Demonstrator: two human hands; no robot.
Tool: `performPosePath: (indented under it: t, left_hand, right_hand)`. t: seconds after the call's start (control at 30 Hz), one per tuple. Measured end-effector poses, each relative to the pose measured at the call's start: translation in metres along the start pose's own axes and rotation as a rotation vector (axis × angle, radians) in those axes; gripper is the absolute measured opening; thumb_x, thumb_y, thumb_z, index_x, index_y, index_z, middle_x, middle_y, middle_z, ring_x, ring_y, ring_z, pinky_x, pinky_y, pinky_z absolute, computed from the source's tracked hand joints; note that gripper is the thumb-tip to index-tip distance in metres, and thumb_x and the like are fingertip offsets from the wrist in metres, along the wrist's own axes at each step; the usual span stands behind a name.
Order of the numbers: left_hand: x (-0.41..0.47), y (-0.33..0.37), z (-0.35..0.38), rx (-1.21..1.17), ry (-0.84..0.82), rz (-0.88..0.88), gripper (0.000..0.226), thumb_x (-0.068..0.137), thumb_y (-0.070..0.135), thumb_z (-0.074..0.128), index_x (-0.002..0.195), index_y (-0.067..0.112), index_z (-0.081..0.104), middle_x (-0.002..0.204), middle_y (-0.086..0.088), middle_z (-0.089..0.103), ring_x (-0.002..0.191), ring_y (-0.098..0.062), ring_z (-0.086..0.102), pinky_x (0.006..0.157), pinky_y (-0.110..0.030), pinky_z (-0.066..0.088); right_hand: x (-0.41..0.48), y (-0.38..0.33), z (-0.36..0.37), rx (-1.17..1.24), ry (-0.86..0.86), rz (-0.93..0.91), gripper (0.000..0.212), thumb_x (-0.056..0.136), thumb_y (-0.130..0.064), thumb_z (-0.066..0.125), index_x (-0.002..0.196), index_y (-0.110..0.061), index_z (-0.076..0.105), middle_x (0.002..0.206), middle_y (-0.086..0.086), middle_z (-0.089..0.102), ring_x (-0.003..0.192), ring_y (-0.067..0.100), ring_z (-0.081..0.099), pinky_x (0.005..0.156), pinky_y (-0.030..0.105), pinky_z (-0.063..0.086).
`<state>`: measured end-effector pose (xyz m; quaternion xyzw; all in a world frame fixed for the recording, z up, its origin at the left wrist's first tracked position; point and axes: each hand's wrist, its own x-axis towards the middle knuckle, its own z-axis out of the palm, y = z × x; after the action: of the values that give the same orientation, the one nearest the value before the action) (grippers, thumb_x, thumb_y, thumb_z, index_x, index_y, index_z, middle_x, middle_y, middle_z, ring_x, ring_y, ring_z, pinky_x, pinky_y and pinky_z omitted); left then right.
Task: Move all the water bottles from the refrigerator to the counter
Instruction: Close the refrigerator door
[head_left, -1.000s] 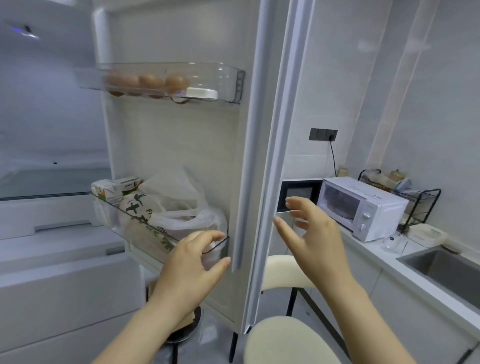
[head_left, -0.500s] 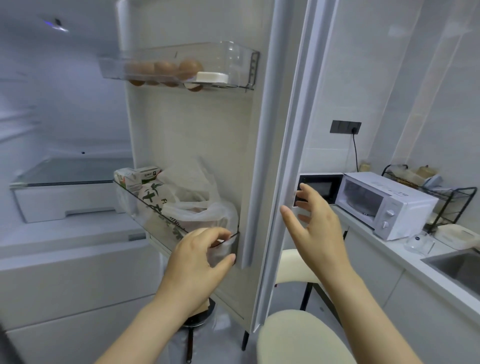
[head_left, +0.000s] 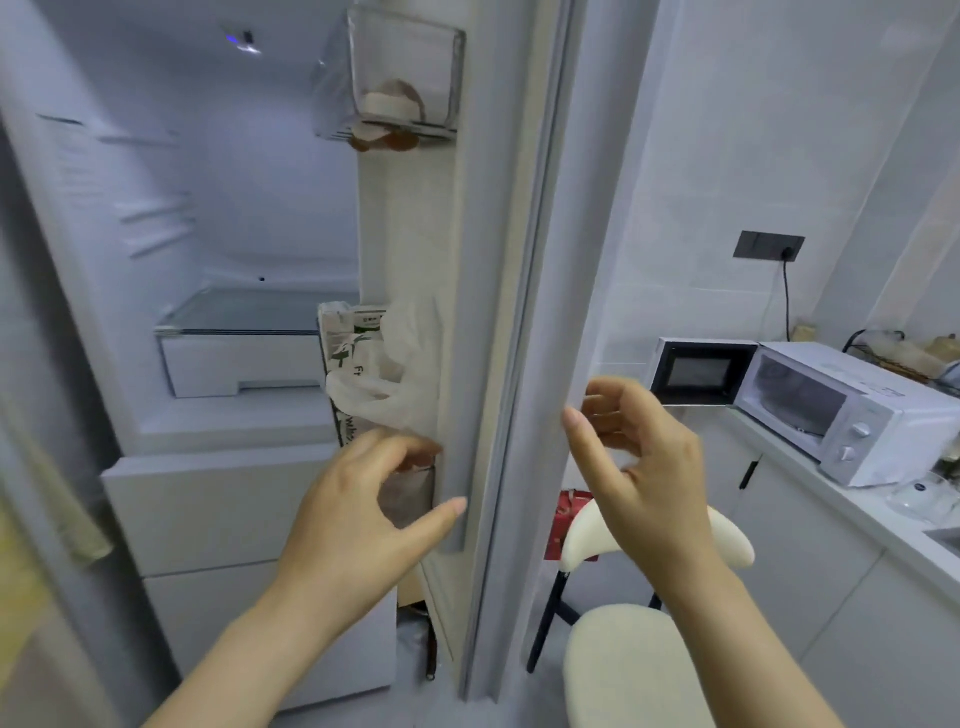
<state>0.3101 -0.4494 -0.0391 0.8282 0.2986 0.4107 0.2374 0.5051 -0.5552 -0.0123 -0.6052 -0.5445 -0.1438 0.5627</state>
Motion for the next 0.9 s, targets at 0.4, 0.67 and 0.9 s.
performPosePath:
  t: [0.4,0.67,0.9]
  left_hand:
    - [-0.033,-0.034,-0.085,-0.073,0.138,-0.063,0.041,0.07,0.034,0.081,0.103,0.038,0.057,0.104,0.023,0.06,0.101,0.005,0.059,0.085,-0.011,0.045]
    - [-0.049,-0.072,-0.129,-0.056,0.166,-0.116,0.063,0.072,0.042,0.078,0.125,0.046,0.044,0.122,0.033,0.043,0.113,0.008,0.051,0.098,-0.019,0.045]
    - [-0.037,-0.099,-0.152,0.001,0.31,-0.181,0.063,0.071,0.044,0.078,0.124,0.034,0.046,0.124,0.017,0.047,0.111,-0.002,0.053,0.095,-0.02,0.046]
  right_hand:
    - [-0.007,-0.064,0.089,0.235,-0.155,-0.159,0.015,0.09,-0.027,0.064,0.105,-0.022,0.064,0.095,-0.016,0.068,0.089,0.0,0.068,0.074,0.012,0.052]
    - [-0.007,-0.089,0.156,0.284,-0.191,-0.184,0.024,0.086,-0.019,0.07,0.11,-0.016,0.069,0.101,-0.008,0.072,0.095,0.004,0.069,0.074,0.017,0.056]
    - [0.006,-0.098,0.203,0.276,-0.341,-0.212,0.032,0.088,-0.013,0.071,0.118,-0.022,0.068,0.11,-0.011,0.067,0.102,0.009,0.064,0.076,0.025,0.058]
